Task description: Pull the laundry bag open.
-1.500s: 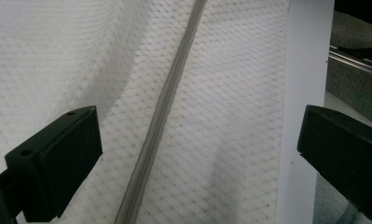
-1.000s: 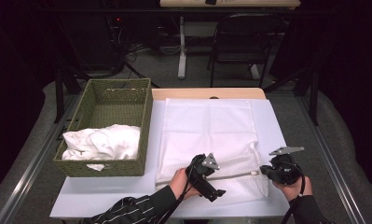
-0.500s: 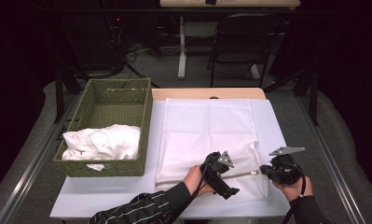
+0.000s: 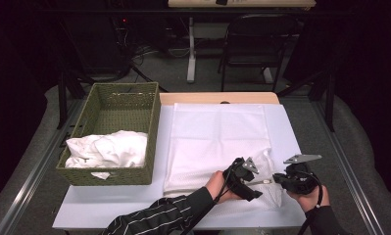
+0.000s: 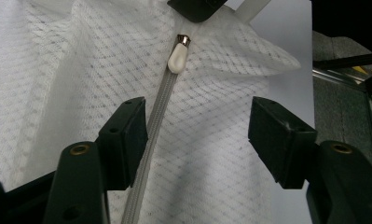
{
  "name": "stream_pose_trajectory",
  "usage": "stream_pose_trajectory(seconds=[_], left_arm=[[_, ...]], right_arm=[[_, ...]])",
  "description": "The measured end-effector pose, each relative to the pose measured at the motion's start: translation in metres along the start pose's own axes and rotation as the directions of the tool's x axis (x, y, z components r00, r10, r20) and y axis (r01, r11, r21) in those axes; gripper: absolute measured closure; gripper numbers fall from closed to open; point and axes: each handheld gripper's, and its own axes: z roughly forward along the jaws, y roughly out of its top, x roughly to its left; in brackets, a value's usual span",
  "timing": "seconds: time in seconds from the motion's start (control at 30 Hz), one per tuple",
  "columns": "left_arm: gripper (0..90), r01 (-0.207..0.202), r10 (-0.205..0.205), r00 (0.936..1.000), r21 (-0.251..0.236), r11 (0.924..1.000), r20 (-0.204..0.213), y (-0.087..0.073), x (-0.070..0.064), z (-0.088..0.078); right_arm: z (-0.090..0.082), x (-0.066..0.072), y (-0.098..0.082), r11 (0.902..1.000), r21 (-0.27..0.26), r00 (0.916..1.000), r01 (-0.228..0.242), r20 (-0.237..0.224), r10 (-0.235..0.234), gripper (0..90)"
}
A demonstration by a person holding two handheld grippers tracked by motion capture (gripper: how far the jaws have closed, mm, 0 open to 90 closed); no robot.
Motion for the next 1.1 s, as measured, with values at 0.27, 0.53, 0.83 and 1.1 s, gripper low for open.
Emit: stream_pose_trajectory(seconds=[0.27,0.53,0.83,1.1], left_arm=[[54.8,0.019,-0.019,0.9995,-0.009,0.9998,0.024,0.005,0.004,0.009],[63.4,0.054,-0.053,0.998,-0.006,0.9985,0.033,0.01,0.009,0.017],[69.8,0.076,-0.075,0.9963,-0.01,0.9971,0.041,0.013,0.011,0.025],[74.2,0.089,-0.088,0.9952,-0.013,0.996,0.042,0.016,0.01,0.029]], right_arm=[[-0.001,0.0,0.0,0.9999,-0.012,1.0,0.006,-0.005,-0.006,85.8],[-0.002,0.003,0.001,0.9997,-0.016,0.9998,0.017,-0.011,-0.017,85.8],[-0.002,0.004,0.001,0.9997,-0.018,0.9996,0.019,-0.02,-0.019,85.9],[-0.003,0.006,0.001,0.9996,-0.017,0.9993,0.02,-0.031,-0.021,85.9]])
